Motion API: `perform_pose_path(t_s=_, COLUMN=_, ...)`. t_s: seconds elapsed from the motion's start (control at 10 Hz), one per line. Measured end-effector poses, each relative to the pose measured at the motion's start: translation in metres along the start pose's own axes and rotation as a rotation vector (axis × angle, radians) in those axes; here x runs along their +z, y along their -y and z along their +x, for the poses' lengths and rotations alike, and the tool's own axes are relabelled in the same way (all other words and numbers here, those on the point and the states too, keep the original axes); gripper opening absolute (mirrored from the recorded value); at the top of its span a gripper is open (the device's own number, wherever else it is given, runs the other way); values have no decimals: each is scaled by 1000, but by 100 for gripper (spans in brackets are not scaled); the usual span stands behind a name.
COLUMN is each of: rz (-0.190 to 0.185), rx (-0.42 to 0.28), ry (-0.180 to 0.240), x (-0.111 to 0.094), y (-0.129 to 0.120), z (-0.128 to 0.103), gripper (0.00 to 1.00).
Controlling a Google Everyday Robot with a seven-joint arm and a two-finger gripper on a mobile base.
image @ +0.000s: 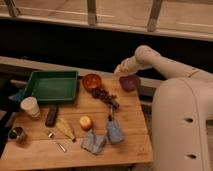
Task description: Place pepper in red bowl
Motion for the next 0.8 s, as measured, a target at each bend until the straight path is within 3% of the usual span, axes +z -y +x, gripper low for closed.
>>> perform_pose_path(t_s=0.2, rz=-70, rx=-67, ry=-29, x=0, y=-35, z=18, gripper=0)
perform_pose_path(t_s=0.5, rz=-191, rx=-178, ry=-108, x=26, y=-98, z=38, gripper=0)
perform_pose_path(t_s=0.8, rz=-280, rx=-247, ry=-180, x=39, y=-127, z=52, gripper=0)
